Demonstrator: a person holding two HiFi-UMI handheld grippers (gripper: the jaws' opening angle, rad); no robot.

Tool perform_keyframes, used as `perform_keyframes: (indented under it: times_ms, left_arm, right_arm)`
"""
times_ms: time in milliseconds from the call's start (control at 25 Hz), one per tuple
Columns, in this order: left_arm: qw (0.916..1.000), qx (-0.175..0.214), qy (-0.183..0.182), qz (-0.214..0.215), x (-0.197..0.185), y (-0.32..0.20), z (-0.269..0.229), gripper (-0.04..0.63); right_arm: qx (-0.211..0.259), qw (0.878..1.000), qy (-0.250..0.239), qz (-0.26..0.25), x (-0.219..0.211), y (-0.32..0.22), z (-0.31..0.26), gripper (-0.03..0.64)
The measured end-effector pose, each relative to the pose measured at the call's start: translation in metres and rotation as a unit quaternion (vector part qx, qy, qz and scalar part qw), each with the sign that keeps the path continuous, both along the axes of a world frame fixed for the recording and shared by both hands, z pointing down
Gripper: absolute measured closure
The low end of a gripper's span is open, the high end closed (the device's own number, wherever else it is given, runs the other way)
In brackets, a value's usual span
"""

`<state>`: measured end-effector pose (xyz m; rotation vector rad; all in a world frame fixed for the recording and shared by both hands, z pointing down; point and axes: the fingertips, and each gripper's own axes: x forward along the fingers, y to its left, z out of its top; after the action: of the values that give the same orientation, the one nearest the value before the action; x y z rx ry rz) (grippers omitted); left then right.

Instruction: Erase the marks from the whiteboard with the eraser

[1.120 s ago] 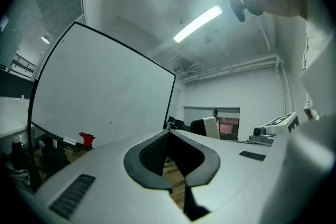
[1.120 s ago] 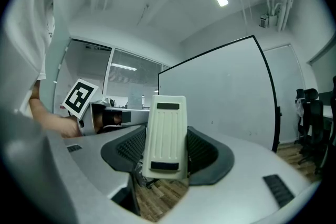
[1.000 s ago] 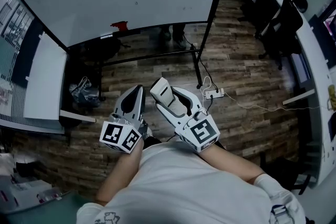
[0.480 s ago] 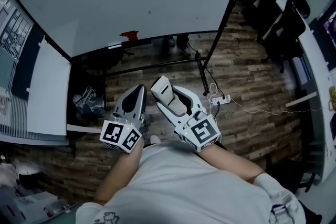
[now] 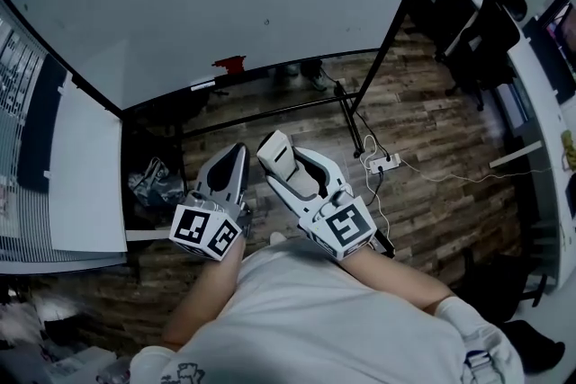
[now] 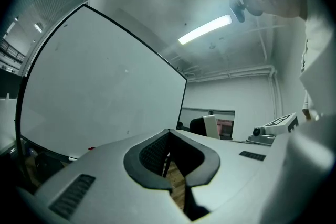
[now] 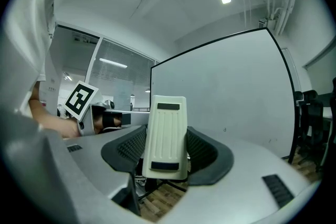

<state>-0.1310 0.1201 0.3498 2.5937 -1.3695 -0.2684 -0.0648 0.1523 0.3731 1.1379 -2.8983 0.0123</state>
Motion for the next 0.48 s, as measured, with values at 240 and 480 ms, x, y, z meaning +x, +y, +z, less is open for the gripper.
perform_keyframes:
  times_ms: [240,480]
  left_arm:
    - [0.9999,-0.009,0.006,0.003,-0.009,-0.008,0.01,0.589]
    - [0.9998,-0.018,0.007,-0.001,-0.009,-0.022,0.018,0.589]
  right_arm:
    - [-0.013,1.0,0.009,0.005,-0.007,-0.004,0.008,0.367]
    - [-0.017,1.0,0.008,-0.002,-0.007,-0.023,0.014,0.367]
